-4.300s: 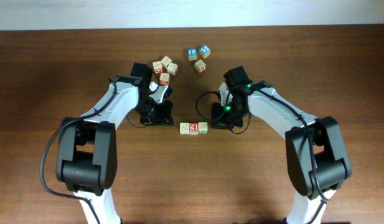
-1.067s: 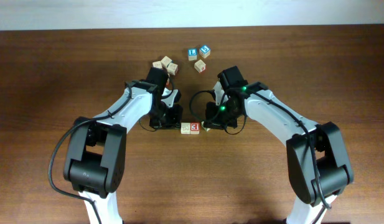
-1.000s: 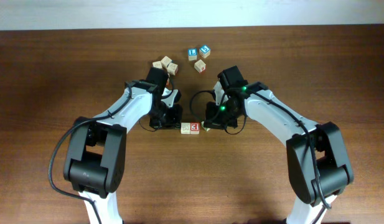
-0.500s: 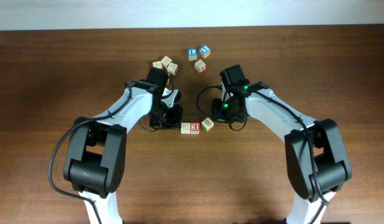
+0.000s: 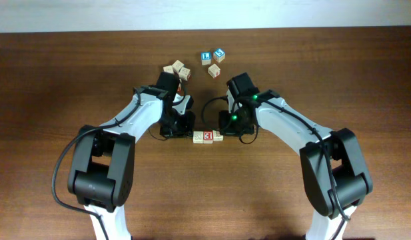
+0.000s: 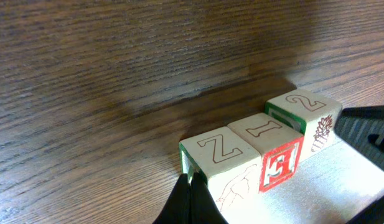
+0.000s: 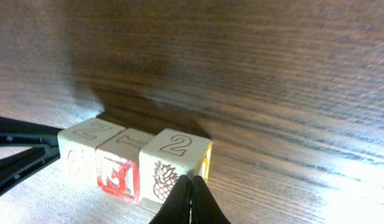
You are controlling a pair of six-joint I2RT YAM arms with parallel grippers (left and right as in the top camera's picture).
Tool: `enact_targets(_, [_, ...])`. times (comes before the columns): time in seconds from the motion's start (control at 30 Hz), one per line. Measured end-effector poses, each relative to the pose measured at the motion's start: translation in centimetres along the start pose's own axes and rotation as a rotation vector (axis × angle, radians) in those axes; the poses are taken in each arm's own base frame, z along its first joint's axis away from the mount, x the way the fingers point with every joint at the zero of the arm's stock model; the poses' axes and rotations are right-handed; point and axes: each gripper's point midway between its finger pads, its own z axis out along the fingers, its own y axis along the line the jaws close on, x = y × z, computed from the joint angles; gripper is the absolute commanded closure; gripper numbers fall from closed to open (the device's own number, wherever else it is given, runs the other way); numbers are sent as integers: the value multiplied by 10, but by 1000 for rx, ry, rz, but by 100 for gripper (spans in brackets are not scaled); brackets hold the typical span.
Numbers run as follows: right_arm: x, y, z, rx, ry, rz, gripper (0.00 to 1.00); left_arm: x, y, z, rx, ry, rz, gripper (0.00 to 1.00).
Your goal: Rotate 3 blocks
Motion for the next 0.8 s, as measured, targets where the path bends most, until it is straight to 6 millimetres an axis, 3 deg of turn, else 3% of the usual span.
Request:
enact_targets(0.4, [4, 1, -2, -5, 21, 7, 96, 0, 0, 0, 0, 1, 0, 100])
enact_targets(0.63, [-23, 17, -24, -13, -40, -14, 96, 0, 0, 0, 1, 0, 1, 100])
enact_targets(0.8, [-34, 14, -21, 21, -90, -22, 96, -1, -1, 0, 2, -6, 3, 100])
